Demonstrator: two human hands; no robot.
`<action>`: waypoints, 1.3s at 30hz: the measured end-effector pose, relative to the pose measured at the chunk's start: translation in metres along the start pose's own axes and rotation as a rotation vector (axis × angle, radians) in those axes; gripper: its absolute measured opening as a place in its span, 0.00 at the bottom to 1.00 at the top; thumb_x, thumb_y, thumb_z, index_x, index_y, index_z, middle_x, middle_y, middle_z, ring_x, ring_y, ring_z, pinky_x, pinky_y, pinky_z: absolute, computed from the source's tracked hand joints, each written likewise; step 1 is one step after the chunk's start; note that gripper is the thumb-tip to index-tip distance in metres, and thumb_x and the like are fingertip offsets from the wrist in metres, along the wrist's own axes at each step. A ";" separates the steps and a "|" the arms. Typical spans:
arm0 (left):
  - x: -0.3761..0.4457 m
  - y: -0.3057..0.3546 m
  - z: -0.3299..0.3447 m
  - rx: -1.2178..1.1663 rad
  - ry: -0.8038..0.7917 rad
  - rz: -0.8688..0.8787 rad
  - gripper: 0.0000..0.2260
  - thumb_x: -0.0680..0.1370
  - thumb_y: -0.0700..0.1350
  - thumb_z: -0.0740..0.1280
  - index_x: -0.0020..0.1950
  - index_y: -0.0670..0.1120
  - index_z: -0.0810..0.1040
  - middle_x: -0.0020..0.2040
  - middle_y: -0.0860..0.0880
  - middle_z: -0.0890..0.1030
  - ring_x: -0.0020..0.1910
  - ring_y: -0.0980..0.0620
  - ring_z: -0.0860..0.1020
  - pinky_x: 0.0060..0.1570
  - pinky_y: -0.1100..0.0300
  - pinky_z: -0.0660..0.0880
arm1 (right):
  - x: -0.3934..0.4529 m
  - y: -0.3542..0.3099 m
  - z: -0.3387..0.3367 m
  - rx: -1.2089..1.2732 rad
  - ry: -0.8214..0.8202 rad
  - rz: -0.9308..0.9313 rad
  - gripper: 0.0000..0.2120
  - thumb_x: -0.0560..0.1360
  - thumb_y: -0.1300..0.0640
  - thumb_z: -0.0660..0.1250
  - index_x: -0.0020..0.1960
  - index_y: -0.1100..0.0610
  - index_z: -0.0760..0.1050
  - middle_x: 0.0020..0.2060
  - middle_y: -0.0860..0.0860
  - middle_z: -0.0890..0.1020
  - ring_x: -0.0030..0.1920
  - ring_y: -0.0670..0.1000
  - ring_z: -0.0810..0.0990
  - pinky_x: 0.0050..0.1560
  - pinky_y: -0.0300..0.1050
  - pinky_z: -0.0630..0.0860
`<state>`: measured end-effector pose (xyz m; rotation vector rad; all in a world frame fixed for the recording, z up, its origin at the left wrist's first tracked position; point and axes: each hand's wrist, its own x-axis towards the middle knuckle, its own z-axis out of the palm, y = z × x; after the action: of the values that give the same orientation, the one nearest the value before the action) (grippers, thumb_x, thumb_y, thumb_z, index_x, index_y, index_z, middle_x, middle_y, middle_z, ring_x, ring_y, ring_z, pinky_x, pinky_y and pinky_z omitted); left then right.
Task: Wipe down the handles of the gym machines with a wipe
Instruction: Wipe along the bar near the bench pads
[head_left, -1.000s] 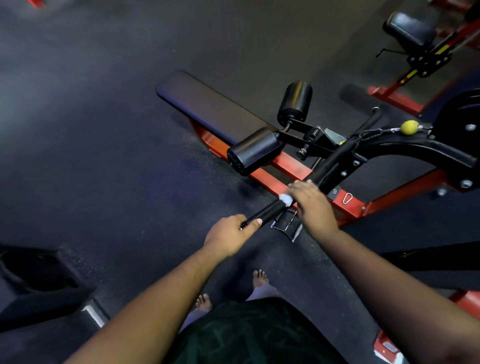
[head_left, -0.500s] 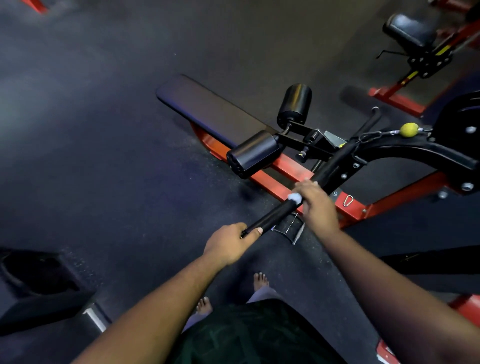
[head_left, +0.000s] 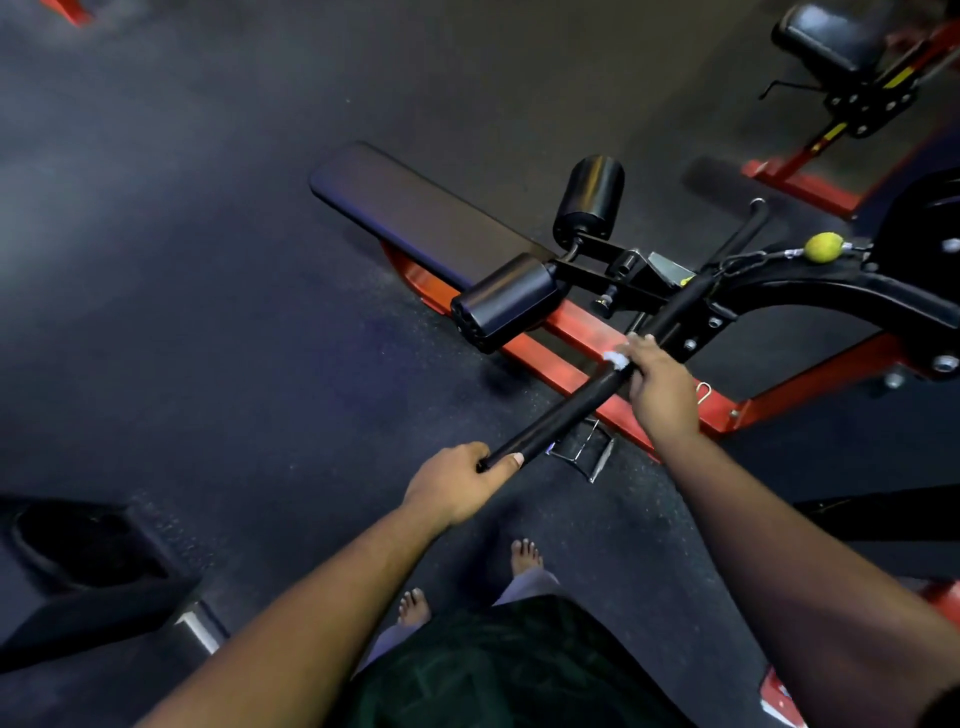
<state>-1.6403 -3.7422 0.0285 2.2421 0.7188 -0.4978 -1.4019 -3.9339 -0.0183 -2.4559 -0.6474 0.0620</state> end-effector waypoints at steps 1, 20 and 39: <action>0.002 0.001 -0.001 0.011 -0.004 -0.004 0.27 0.76 0.75 0.59 0.41 0.50 0.74 0.35 0.51 0.79 0.34 0.51 0.78 0.34 0.54 0.70 | -0.012 -0.009 0.005 0.041 0.023 -0.031 0.25 0.72 0.77 0.60 0.62 0.58 0.82 0.67 0.58 0.79 0.72 0.59 0.74 0.76 0.38 0.59; 0.032 0.039 0.009 0.195 0.028 0.023 0.17 0.74 0.64 0.63 0.53 0.54 0.71 0.43 0.53 0.79 0.38 0.51 0.78 0.36 0.55 0.74 | -0.028 0.007 0.013 0.106 -0.051 -0.114 0.24 0.77 0.68 0.60 0.72 0.59 0.74 0.74 0.55 0.72 0.78 0.54 0.65 0.77 0.43 0.57; 0.049 0.039 0.005 0.266 0.033 -0.002 0.21 0.75 0.72 0.61 0.51 0.56 0.76 0.40 0.54 0.79 0.37 0.55 0.78 0.36 0.56 0.76 | -0.005 0.006 0.017 0.249 0.048 -0.029 0.18 0.81 0.68 0.61 0.68 0.58 0.79 0.71 0.52 0.75 0.77 0.50 0.67 0.76 0.37 0.60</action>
<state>-1.5789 -3.7521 0.0192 2.5022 0.7057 -0.5874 -1.4068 -3.9314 -0.0357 -2.2020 -0.6152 0.0680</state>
